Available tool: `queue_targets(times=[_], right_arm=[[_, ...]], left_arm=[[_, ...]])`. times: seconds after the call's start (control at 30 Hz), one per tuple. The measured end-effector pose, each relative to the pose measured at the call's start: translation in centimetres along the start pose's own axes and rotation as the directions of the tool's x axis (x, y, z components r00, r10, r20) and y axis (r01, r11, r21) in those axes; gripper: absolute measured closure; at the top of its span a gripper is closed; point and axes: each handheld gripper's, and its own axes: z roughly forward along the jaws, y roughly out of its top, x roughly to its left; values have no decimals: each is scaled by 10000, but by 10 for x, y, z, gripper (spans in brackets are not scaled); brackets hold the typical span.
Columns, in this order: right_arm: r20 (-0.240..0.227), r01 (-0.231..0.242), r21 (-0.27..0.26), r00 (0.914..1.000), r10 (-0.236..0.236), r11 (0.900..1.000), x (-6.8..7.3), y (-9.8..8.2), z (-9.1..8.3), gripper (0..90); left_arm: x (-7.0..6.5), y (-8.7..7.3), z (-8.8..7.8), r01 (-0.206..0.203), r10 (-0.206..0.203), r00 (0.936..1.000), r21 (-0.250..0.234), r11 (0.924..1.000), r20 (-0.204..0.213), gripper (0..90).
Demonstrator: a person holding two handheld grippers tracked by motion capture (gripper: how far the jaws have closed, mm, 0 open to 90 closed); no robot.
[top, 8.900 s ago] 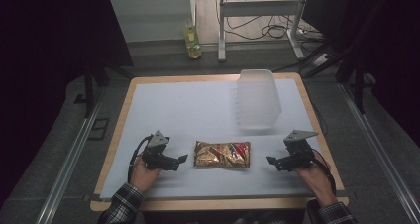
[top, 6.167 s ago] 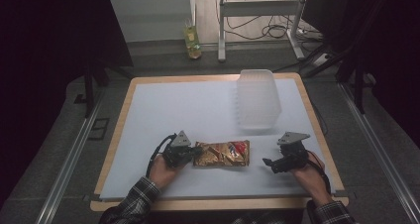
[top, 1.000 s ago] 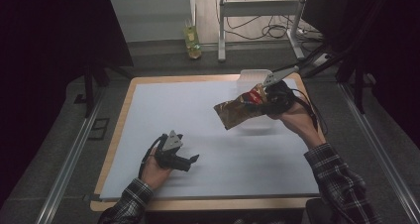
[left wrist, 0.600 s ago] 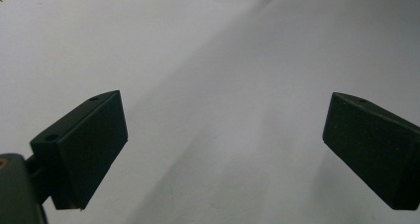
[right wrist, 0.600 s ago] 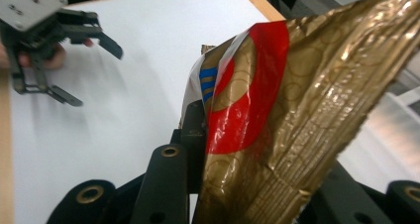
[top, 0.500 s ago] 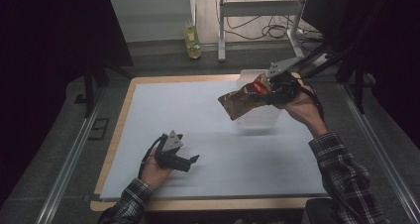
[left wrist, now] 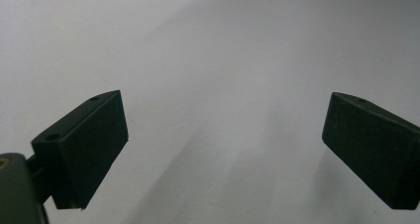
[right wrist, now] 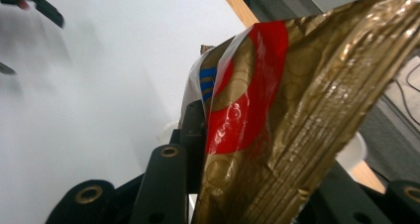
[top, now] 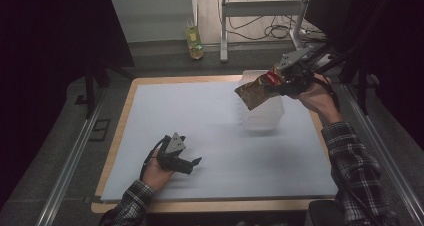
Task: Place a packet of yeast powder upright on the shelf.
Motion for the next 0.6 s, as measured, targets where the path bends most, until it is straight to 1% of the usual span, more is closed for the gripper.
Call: queue_targets(times=[0.13,0.17,0.3,0.47,0.53,0.6], right_arm=[[231,350,443,9991,-361,9984,-8,-2,0,697],[231,350,443,9991,-361,9984,-8,-2,0,697],[349,589,748,9975,-616,9955,-13,-3,2,696],[492,940,1133,9938,-1001,9891,-21,-4,7,696],[496,1094,1202,9920,-1160,9867,-24,-4,10,696],[446,1334,1327,9891,-1404,9821,-28,-4,13,696]], left_arm=[[0,0,0,-70,70,10000,14,10000,-36,39],[0,0,0,-78,78,10000,19,10000,-48,39],[-1,0,0,-72,72,10000,22,10000,-40,39],[0,-1,0,-90,91,10000,56,9999,-42,40],[0,-1,0,-81,81,10000,61,9999,-42,40],[1,-1,0,-92,93,9999,78,9999,-46,41]])
